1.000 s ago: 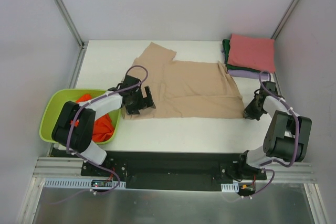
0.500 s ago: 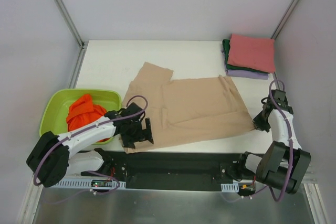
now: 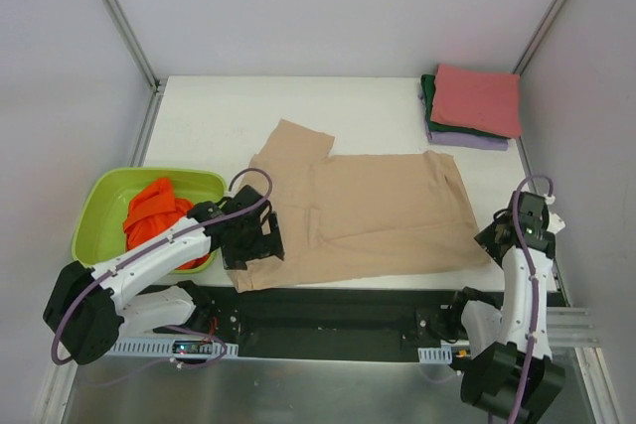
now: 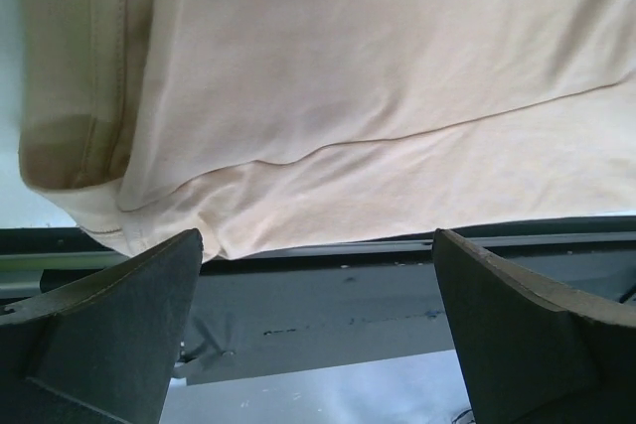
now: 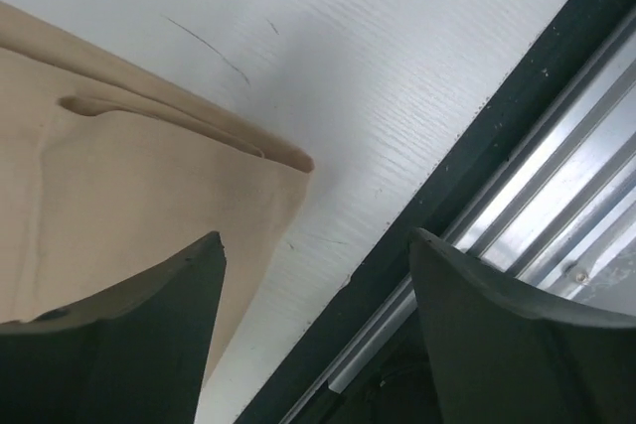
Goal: Fold and stack the t-shirts
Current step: Fold the flattened tshirt in 1/3 of the way
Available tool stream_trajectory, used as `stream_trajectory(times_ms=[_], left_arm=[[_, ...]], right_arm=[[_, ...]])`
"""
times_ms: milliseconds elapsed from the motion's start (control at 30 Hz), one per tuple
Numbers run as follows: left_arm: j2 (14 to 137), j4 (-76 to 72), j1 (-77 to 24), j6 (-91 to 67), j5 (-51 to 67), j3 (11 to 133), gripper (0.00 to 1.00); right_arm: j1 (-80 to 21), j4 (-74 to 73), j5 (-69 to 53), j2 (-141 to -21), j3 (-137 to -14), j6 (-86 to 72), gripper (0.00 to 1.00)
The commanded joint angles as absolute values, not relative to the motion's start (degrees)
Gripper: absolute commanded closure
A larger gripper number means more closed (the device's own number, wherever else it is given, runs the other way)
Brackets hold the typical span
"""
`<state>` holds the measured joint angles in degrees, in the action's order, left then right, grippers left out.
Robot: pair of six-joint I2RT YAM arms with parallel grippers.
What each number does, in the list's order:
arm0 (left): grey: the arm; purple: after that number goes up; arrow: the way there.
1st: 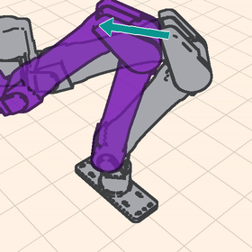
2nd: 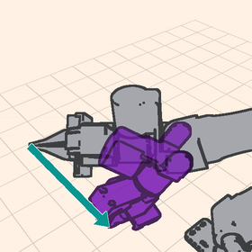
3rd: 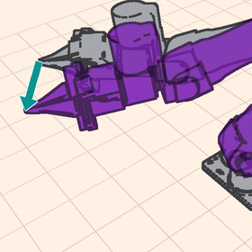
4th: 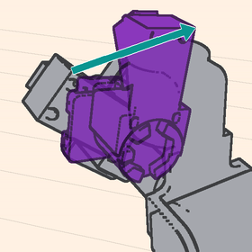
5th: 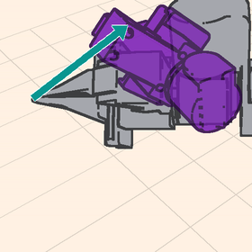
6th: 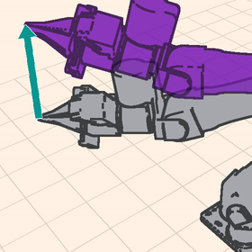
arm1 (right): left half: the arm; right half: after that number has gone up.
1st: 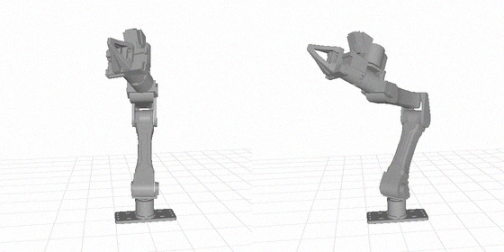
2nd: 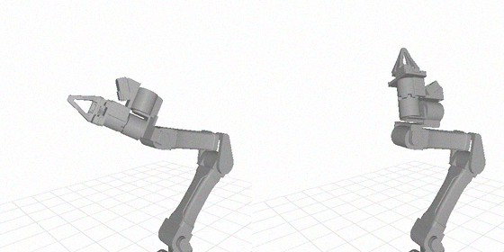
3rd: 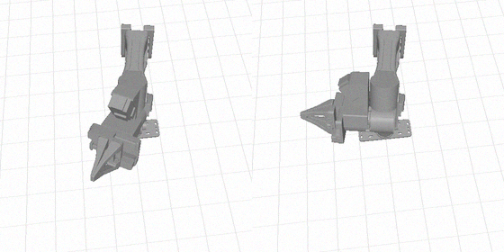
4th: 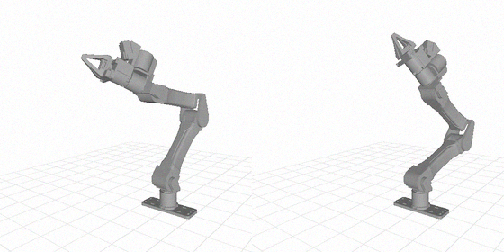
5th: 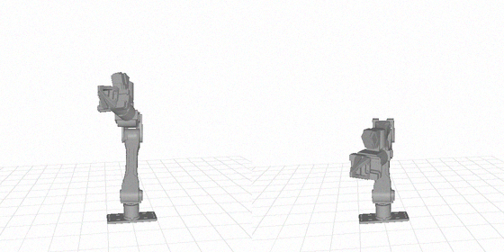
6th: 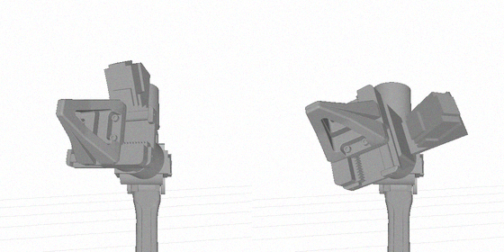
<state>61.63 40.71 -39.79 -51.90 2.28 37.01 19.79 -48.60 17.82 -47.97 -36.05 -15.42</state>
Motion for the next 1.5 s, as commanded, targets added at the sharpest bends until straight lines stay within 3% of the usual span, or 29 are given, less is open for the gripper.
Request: stream_trajectory(times_ms=[0,100,267,567,833,1133,1267,1467], left_arm=[[62.31,42.54,-40.17,-49.4,-1.13,42.71,0.01],[63.54,42.45,-40.43,-47.99,-2.28,45.43,0.01],[67.49,38.16,-40.52,-43.96,-3.6,48.34,0.01],[80.76,32.44,-40.25,-40.96,-4.92,51.07,0.01],[87.01,31.38,-40.25,-41.84,-4.04,46.94,0.01],[86.13,31.46,-39.2,-41.14,-4.57,47.46,0.01],[85.69,31.46,-39.9,-37.71,-4.74,52.72,0.01],[87.62,30.68,-40.08,-34.9,-3.61,58.53,0.01]], right_arm=[[20.3,-48.27,13.13,-43.07,-38.58,-11.54,0.2],[20.22,-42.82,-3.89,-42.01,-38.24,-8.79,0.04],[18.38,-23.4,-24.76,-46.21,-30.51,-12.48,0.04],[17.31,-20.65,-6.88,-65.82,-31.73,-11.42,0.04],[17.75,-26.19,4.83,-64.0,-32.52,-12.66,0.04],[17.58,-16.63,-16.67,-59.23,-39.62,-9.23,0.04],[17.4,-7.65,-26.0,-66.42,-44.45,-11.6,0.04],[12.84,-10.72,-26.03,-81.28,-51.5,-8.18,0.04]])
